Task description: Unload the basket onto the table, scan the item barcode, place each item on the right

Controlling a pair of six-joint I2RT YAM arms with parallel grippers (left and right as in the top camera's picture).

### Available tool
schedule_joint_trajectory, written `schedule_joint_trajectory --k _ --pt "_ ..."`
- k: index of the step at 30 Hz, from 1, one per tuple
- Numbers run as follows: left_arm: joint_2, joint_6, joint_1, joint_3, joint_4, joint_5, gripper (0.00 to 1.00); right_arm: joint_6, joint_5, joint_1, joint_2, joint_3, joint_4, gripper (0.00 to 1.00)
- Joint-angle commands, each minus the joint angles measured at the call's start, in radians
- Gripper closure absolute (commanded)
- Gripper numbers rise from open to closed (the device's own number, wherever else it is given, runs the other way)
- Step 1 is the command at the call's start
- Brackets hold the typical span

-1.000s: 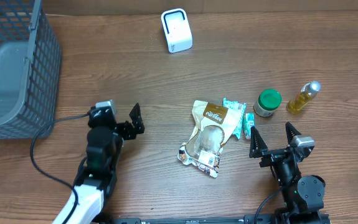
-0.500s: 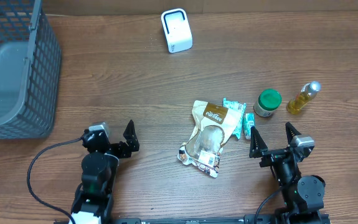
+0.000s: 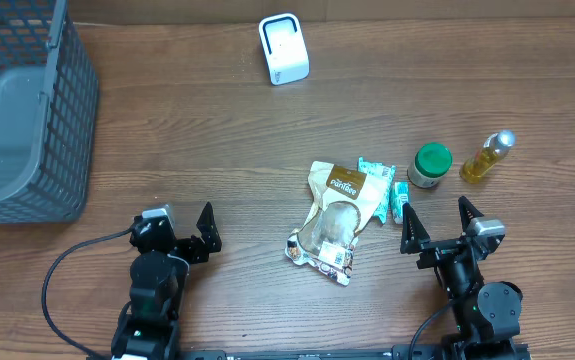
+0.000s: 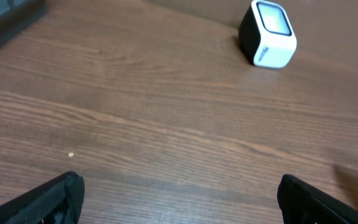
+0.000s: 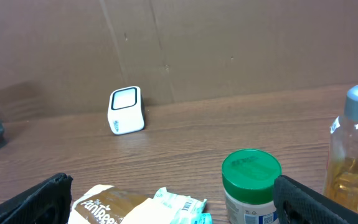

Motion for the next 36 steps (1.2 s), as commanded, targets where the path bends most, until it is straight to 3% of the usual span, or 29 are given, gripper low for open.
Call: schedule_joint_trajectory --k 1,10,24,36 --pt "-0.113 0.022 0.006 -0.004 -0.073 0.005 0.0 -0.008 0.006 -0.003 -0.008 -0.011 0.006 0.0" --pt "-0.402 0.077 0.007 -0.004 -0.331 -0.039 0.01 -0.008 0.006 -0.003 -0.008 -0.011 0.006 0.0" --pt "-0.619 0.174 0.007 -0.004 -0.335 -0.02 0.0 -0.008 0.006 -0.003 -0.008 -0.011 0.006 0.0" --pt "-0.619 0.201 0.007 -0.004 -0.334 -0.018 0.0 -0.008 0.006 -0.003 -0.008 -0.011 0.006 0.0"
